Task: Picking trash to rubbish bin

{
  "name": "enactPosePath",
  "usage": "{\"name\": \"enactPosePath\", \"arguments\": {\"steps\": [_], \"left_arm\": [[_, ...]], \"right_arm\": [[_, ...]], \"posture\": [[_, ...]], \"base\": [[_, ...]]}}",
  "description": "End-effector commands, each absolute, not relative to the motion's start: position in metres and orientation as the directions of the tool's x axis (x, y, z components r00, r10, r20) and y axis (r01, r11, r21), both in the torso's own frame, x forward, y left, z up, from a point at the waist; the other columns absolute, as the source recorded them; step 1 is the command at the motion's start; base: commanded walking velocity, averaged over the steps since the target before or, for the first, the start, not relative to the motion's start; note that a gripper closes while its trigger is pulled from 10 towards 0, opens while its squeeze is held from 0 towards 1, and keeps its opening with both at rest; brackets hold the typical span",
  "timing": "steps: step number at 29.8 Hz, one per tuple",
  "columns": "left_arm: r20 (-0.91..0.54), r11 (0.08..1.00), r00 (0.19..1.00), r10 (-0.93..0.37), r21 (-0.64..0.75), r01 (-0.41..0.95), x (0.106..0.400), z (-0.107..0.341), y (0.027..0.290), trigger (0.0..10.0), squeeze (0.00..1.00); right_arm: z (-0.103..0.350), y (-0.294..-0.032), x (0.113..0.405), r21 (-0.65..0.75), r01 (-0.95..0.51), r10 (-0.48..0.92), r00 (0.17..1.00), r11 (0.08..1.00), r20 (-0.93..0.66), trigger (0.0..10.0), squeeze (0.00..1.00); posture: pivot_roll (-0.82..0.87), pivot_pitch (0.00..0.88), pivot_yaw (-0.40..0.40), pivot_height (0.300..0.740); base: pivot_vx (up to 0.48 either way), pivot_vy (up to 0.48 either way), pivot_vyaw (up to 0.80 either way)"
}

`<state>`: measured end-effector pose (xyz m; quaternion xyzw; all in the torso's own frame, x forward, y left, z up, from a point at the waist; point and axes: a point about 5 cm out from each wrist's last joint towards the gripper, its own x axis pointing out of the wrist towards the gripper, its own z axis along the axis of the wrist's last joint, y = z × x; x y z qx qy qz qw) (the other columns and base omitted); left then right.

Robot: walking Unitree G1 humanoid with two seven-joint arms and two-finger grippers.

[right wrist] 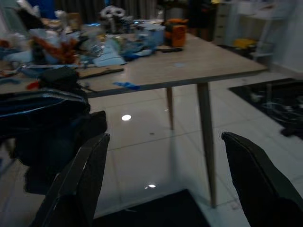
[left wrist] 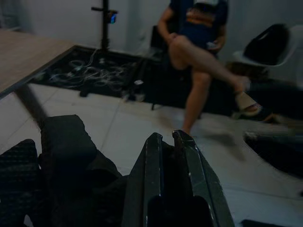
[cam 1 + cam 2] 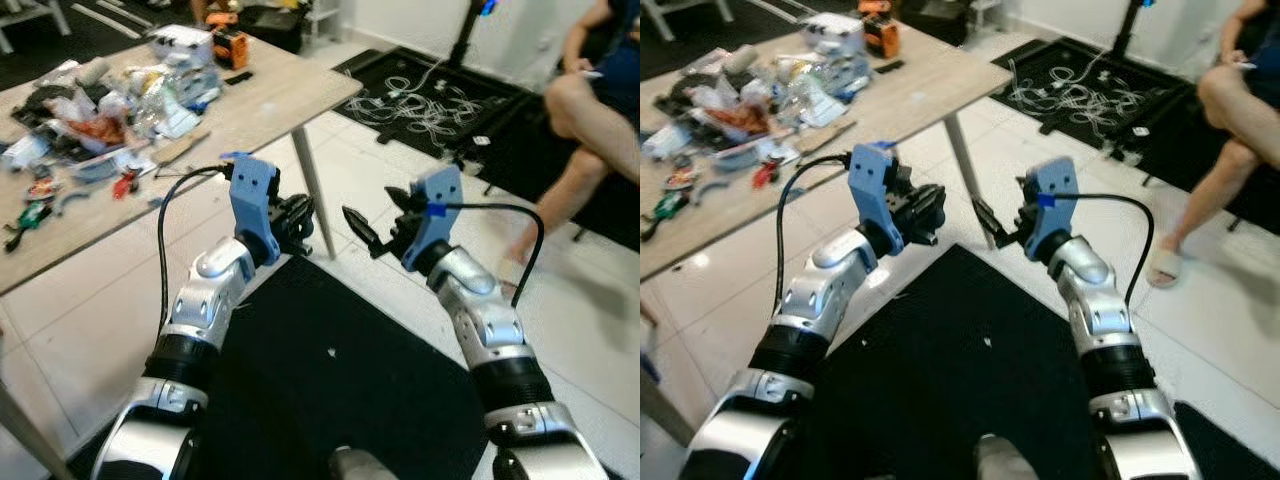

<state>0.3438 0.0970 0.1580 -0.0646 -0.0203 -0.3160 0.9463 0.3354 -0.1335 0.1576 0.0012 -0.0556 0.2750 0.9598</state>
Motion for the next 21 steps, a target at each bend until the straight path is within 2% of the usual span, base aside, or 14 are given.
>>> {"name": "enactPosePath", "arguments": {"steps": [1,14,21], "left_arm": [[0.089,0.792,0.8,-0.594,-0.115,0.6,0.3436,0.1584,0.0985,10.0,0.0],[0.129,0.775,0.795,-0.593,-0.175,0.607,0.3435,0.1593,0.1013,10.0,0.0],[0.127,0.773,0.789,-0.602,-0.157,0.615,0.3427,0.1597,0.1002,10.0,0.0]], "right_arm": [[0.1552,-0.1348,0.3353,-0.025,-0.527,0.527,0.845,0.849,0.093,10.0,0.0],[0.1558,-0.1348,0.3354,-0.022,-0.532,0.532,0.842,0.846,0.091,10.0,0.0],[0.1562,-0.135,0.3351,-0.023,-0.533,0.533,0.841,0.846,0.092,10.0,0.0]], "posture": [[-0.04,0.0,0.013,0.74],[-0.04,0.0,0.011,0.74],[-0.07,0.0,0.006,0.74]], "base": [[0.0,0.0,-0.8],[0.0,0.0,-0.8],[0.0,0.0,-0.8]]}}
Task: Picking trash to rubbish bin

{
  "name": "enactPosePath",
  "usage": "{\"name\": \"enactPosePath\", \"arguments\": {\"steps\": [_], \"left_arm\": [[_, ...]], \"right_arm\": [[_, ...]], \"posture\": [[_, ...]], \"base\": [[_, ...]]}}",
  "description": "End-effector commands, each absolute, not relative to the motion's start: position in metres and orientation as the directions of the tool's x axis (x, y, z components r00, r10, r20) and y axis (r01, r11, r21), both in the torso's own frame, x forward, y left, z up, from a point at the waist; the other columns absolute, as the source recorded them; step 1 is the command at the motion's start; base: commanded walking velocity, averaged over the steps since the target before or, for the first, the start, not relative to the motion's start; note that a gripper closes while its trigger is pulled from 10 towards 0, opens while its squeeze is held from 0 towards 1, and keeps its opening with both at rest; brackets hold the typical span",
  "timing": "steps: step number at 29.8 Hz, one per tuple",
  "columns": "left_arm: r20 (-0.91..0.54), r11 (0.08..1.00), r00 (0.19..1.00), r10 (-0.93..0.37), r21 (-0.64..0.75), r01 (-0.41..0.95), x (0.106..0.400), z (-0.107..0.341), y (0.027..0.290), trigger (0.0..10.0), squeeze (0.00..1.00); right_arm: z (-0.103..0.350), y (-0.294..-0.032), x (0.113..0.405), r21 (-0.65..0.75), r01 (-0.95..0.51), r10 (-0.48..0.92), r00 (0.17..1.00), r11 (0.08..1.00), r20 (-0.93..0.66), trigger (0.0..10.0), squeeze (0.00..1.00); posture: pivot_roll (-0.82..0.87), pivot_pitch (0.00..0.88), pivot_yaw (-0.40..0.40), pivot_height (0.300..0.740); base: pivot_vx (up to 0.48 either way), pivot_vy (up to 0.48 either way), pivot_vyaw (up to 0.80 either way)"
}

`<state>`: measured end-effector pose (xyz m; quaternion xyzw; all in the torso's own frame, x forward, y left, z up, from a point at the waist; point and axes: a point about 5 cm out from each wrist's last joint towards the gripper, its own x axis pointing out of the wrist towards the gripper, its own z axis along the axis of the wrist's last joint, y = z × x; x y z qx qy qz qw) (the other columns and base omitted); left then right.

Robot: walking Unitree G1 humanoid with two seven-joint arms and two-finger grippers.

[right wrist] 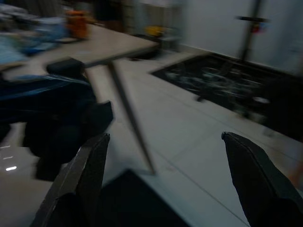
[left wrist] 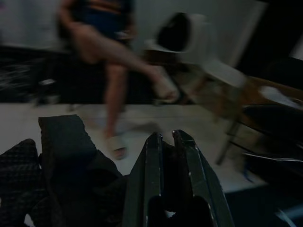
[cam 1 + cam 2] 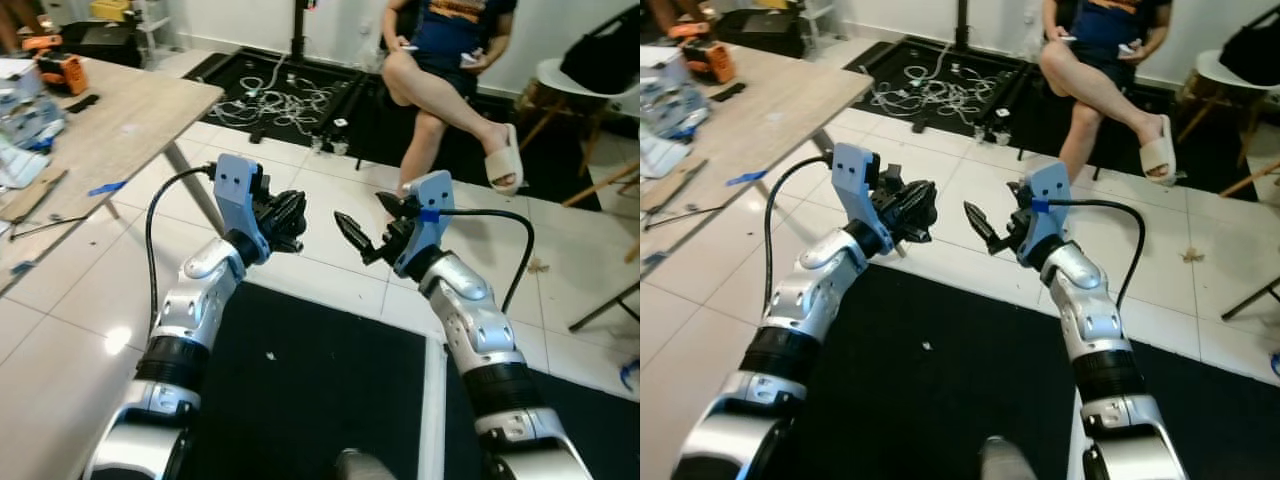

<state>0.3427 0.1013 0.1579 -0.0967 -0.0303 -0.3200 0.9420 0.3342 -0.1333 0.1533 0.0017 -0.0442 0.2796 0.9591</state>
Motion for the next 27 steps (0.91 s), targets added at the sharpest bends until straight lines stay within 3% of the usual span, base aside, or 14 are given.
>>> {"name": "enactPosePath", "arguments": {"steps": [1,27], "left_arm": [[0.128,0.772,0.788,-0.602,-0.158,0.616,0.3425,0.1597,0.0999,10.0,0.0],[0.119,0.764,0.778,-0.617,-0.146,0.629,0.3415,0.1571,0.0987,10.0,0.0]], "right_arm": [[0.1563,-0.1353,0.335,-0.024,-0.533,0.533,0.841,0.846,0.092,10.0,0.0],[0.1537,-0.133,0.3345,-0.024,-0.535,0.535,0.841,0.845,0.088,10.0,0.0]], "posture": [[-0.08,0.0,0.007,0.74],[-0.08,0.0,0.017,0.74]], "base": [[0.0,0.0,-0.8],[0.0,0.0,-0.8]]}}
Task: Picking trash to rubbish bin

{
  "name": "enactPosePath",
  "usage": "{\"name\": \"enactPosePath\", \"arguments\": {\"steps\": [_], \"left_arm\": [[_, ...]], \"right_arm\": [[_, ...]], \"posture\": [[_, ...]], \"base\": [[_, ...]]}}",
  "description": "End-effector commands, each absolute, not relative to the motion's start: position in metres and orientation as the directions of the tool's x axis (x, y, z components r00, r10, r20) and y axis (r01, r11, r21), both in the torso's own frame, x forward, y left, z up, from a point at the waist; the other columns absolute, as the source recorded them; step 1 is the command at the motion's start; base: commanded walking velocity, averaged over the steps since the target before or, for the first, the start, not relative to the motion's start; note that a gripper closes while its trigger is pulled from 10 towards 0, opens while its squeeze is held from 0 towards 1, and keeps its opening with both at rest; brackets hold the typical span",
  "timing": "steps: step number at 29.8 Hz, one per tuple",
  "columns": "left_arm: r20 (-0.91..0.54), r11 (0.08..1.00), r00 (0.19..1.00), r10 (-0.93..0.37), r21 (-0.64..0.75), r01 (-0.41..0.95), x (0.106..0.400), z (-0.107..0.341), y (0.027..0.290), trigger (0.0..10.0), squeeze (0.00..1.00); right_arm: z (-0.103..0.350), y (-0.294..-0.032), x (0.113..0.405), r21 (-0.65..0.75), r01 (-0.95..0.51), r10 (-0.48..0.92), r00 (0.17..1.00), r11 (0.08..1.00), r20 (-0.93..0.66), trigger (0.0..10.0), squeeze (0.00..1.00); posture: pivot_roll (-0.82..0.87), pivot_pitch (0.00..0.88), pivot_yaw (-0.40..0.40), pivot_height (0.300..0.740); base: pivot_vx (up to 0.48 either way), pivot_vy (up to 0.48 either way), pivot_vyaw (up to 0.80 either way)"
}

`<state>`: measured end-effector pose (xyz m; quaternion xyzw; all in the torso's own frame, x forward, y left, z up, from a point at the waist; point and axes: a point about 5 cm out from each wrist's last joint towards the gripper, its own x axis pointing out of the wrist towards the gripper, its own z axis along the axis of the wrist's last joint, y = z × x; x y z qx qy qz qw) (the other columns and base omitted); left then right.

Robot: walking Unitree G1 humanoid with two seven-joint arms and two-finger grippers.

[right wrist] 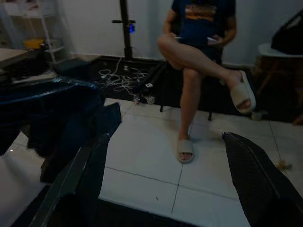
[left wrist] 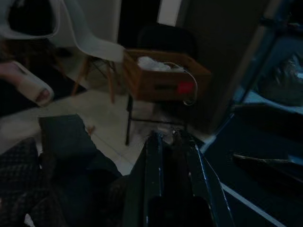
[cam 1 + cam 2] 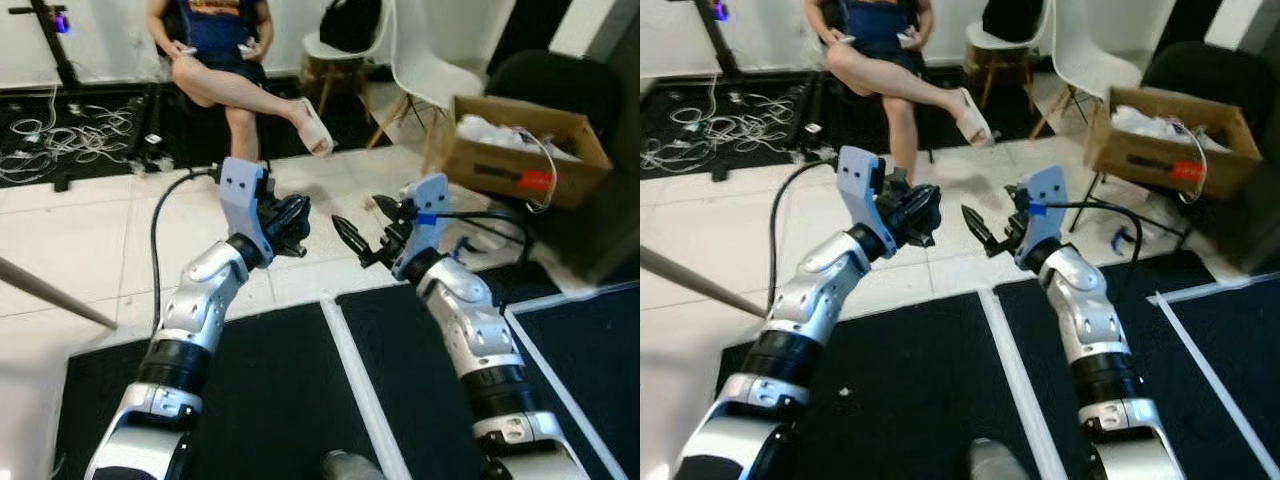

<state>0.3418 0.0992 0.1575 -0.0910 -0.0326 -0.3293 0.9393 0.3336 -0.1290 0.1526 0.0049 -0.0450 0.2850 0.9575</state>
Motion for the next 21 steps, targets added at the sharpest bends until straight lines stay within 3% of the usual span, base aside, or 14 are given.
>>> {"name": "enactPosePath", "arguments": {"steps": [1,21], "left_arm": [[0.12,0.763,0.777,-0.618,-0.146,0.63,0.3416,0.1571,0.0986,10.0,0.0],[0.145,0.792,0.81,-0.569,-0.168,0.587,0.3436,0.1597,0.1048,10.0,0.0]], "right_arm": [[0.1537,-0.133,0.3346,-0.025,-0.535,0.535,0.84,0.845,0.088,10.0,0.0],[0.1557,-0.1335,0.3354,-0.023,-0.533,0.533,0.841,0.846,0.09,10.0,0.0]], "posture": [[-0.08,0.0,0.017,0.74],[-0.05,0.0,0.008,0.74]], "base": [[0.0,0.0,-0.8],[0.0,0.0,-0.8]]}}
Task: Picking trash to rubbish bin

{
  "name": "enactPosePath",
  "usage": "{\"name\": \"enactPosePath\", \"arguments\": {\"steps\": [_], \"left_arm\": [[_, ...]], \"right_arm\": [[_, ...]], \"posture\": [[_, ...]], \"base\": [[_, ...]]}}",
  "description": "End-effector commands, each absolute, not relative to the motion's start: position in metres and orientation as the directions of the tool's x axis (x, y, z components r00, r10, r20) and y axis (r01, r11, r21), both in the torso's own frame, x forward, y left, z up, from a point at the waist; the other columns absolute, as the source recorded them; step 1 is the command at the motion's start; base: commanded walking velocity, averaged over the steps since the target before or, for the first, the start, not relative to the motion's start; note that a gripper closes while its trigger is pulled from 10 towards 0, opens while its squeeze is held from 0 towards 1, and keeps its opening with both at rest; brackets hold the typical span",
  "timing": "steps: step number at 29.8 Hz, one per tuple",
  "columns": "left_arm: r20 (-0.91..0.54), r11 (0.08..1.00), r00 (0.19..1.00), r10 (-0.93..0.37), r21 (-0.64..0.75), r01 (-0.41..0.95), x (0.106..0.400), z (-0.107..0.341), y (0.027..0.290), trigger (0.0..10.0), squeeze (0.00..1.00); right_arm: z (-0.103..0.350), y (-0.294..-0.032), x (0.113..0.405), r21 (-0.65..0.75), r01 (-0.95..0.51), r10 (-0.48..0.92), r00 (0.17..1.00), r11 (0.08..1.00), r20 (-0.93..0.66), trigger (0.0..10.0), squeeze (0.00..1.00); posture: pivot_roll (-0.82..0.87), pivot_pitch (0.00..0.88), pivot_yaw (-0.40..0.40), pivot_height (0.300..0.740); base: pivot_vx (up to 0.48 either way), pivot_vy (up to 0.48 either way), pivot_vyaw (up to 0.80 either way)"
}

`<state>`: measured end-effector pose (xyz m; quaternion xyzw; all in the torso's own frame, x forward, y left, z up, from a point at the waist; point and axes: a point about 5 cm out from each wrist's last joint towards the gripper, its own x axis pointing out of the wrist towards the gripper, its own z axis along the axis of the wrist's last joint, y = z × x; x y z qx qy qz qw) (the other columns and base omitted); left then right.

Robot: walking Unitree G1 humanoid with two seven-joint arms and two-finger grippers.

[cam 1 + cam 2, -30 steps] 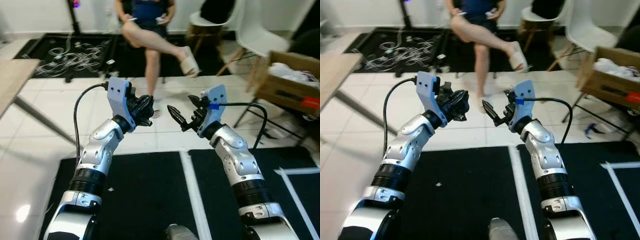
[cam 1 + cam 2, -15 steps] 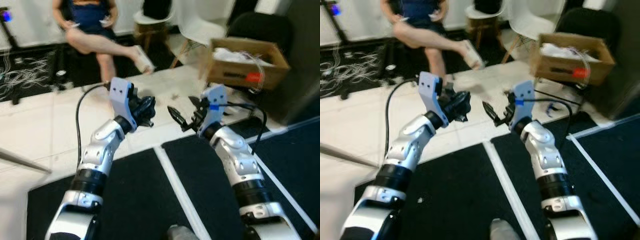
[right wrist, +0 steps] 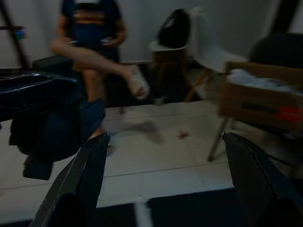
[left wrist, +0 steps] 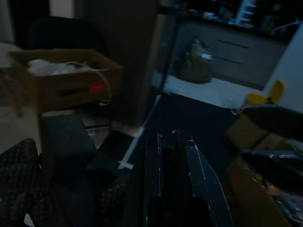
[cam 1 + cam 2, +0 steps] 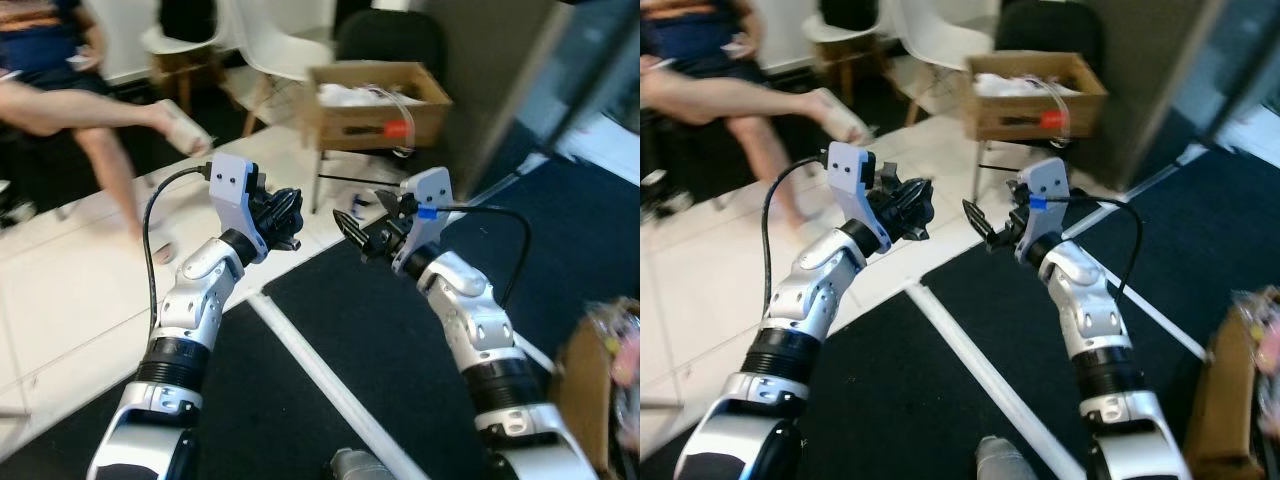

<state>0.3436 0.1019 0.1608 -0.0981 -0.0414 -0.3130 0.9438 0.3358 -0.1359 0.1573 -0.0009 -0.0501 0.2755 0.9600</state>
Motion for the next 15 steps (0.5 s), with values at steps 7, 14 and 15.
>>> {"name": "enactPosePath", "arguments": {"steps": [7,14,15], "left_arm": [[0.16,0.799,0.817,-0.555,-0.17,0.576,0.343,0.161,0.106,10.0,0.0],[0.191,0.825,0.856,-0.481,-0.232,0.515,0.345,0.163,0.114,10.0,0.0],[0.192,0.827,0.86,-0.472,-0.24,0.508,0.346,0.163,0.115,10.0,0.0]], "right_arm": [[0.156,-0.134,0.335,-0.027,-0.533,0.533,0.841,0.845,0.091,10.0,0.0],[0.158,-0.136,0.333,-0.033,-0.53,0.53,0.84,0.847,0.117,10.0,0.0],[0.158,-0.136,0.333,-0.033,-0.531,0.531,0.84,0.847,0.114,10.0,0.0]], "posture": [[-0.05,0.0,0.007,0.74],[-0.05,0.0,0.007,0.74],[-0.05,0.0,0.008,0.74]], "base": [[0.0,0.0,-0.8],[0.0,0.0,-0.34],[0.251,0.0,0.0]]}}
